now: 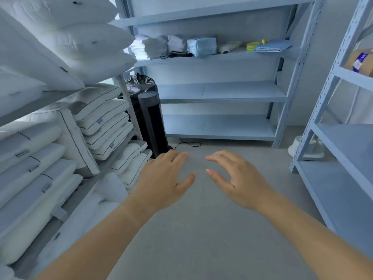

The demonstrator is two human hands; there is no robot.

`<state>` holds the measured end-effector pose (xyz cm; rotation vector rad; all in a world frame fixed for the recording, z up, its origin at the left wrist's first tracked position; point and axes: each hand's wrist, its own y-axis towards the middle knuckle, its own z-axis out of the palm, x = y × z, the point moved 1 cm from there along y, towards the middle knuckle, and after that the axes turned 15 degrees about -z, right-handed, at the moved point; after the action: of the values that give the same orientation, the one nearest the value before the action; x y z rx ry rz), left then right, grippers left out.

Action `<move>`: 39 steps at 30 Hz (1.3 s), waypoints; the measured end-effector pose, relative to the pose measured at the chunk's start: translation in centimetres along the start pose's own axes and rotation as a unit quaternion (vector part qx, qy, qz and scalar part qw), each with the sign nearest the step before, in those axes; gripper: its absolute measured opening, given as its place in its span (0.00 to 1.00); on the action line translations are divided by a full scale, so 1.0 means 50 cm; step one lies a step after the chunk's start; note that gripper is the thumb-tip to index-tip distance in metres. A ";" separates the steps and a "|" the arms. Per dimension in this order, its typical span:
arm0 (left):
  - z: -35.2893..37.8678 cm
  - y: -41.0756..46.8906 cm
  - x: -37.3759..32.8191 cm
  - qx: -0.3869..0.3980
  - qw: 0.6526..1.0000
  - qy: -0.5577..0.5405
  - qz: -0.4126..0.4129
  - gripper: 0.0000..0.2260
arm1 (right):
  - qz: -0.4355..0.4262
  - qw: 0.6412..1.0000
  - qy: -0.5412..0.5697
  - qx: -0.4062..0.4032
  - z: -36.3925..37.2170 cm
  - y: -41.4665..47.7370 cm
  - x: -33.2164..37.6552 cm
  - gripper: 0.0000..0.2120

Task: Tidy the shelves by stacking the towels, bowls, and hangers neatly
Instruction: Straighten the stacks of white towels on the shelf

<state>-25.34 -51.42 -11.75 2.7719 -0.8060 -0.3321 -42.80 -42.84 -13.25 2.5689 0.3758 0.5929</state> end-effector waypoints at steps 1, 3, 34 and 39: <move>0.013 0.040 -0.011 0.003 1.000 0.003 0.004 0.24 | 0.007 1.000 -0.004 0.001 -0.005 0.014 -0.035 0.18; 0.035 0.111 -0.025 0.006 1.000 0.003 0.011 0.24 | 0.021 1.000 -0.012 -0.004 -0.015 0.040 -0.096 0.18; 0.309 1.113 0.297 -0.015 0.998 -0.023 -0.054 0.18 | -0.023 0.998 0.037 0.050 0.236 0.895 -0.791 0.19; 0.387 1.295 0.291 -0.004 0.998 -0.038 -0.051 0.20 | -0.009 0.999 0.026 0.029 0.252 0.992 -0.952 0.18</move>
<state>-50.87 -115.63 -13.78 2.8135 -0.6810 -0.4599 -70.57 -106.96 -14.51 2.6067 0.4408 0.6529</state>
